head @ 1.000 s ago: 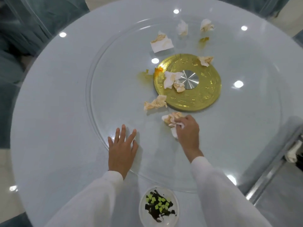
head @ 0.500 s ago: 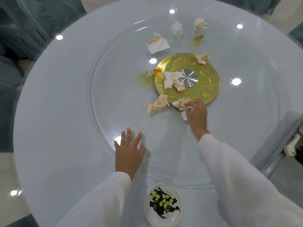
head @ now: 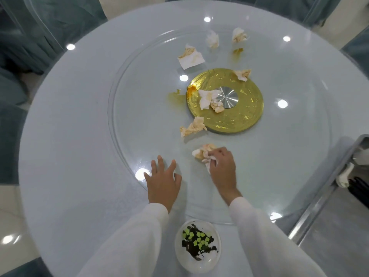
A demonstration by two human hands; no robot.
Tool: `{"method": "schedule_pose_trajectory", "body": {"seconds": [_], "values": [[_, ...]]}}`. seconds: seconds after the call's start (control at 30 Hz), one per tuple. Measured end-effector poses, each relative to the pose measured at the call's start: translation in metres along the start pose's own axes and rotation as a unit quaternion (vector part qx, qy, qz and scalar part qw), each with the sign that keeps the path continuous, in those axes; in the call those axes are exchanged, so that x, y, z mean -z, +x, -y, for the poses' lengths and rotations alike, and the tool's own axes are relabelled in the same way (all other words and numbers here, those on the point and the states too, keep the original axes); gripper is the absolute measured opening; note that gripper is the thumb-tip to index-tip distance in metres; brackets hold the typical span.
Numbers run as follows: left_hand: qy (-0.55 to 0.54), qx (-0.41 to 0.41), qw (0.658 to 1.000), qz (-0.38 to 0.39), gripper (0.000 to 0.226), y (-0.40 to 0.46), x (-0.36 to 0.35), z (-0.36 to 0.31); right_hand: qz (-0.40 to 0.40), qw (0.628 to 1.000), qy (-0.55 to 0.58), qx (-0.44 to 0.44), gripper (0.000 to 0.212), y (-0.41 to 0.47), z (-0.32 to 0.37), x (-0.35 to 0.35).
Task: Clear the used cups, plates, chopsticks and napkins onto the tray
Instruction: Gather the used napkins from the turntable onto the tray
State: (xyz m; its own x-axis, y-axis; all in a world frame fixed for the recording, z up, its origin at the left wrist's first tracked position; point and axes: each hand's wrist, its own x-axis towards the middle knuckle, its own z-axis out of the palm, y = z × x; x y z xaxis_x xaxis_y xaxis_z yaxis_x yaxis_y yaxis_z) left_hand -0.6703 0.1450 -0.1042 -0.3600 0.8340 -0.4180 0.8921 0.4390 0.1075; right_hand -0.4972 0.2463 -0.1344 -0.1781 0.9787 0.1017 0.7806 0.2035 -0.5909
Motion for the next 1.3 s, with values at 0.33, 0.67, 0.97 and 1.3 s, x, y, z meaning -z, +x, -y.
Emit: {"method": "schedule_pose_trajectory", "body": {"seconds": [0.33, 0.67, 0.97, 1.3], "values": [[-0.161, -0.031, 0.981, -0.102, 0.035, 0.039, 0.041, 0.035, 0.02, 0.992, 0.124, 0.002, 0.025, 0.041, 0.005, 0.046], [-0.087, -0.046, 0.995, -0.007, 0.055, 0.045, 0.016, 0.05, 0.072, 0.996, 0.038, 0.04, 0.026, 0.093, 0.045, -0.02], [-0.041, -0.052, 0.982, -0.179, 0.024, 0.065, 0.037, 0.036, 0.062, 0.994, -0.058, 0.066, 0.025, 0.036, 0.033, -0.016], [-0.117, -0.013, 0.993, -0.031, 0.055, 0.123, 0.05, 0.064, 0.034, 0.998, -0.041, 0.021, 0.026, 0.043, -0.009, 0.014]]}}
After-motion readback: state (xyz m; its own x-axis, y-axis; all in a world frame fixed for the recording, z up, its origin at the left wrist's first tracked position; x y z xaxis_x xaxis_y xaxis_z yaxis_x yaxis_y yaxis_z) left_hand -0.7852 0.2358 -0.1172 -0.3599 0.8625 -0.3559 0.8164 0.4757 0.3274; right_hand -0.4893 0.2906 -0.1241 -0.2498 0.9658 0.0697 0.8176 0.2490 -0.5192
